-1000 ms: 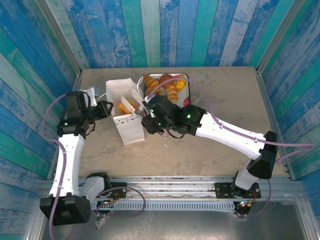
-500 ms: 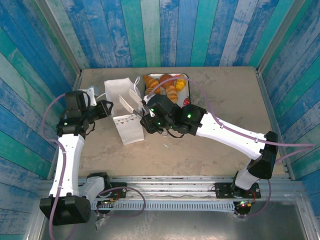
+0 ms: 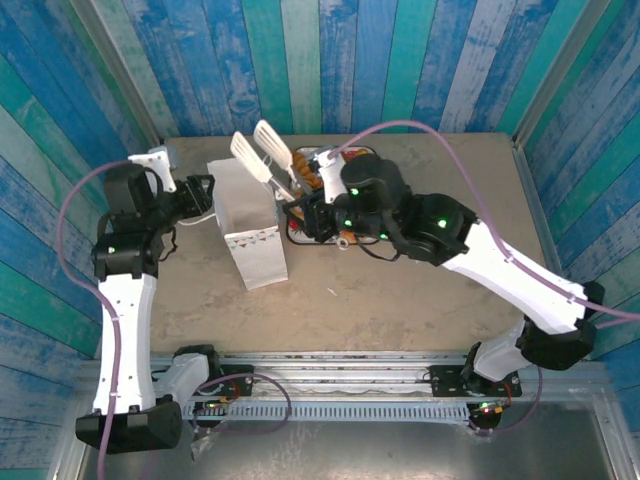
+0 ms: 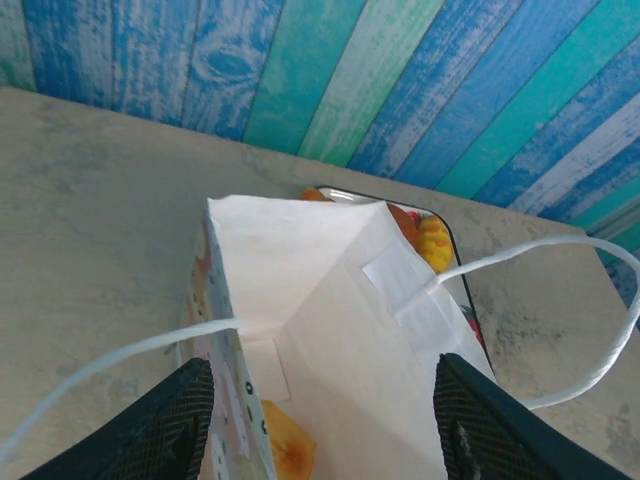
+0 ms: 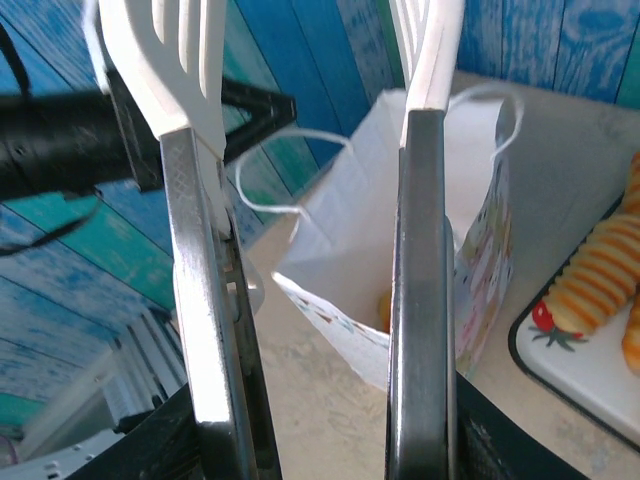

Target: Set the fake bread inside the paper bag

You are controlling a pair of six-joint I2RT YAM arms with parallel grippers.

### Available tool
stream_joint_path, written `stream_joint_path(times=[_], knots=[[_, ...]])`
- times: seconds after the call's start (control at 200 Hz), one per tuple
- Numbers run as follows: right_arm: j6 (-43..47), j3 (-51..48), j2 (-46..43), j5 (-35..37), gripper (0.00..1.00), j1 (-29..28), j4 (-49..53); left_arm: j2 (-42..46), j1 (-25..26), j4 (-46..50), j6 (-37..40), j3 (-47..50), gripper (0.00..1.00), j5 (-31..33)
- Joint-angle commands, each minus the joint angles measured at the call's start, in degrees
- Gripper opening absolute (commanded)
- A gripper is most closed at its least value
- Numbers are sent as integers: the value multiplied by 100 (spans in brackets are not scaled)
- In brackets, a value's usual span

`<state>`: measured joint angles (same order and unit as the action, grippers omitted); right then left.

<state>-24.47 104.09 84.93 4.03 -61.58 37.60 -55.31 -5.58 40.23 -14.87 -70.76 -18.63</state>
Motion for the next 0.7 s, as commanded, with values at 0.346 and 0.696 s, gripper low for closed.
stream_joint_path(times=[0.346,0.696], knots=[[-164,-1220,-1086,-237,48,1665,319,1315,-4,-754,440,578,87,1170],[-101,-2635,-732,-858,50,3048,78,2027,0,-920,619,1167,94,1603]])
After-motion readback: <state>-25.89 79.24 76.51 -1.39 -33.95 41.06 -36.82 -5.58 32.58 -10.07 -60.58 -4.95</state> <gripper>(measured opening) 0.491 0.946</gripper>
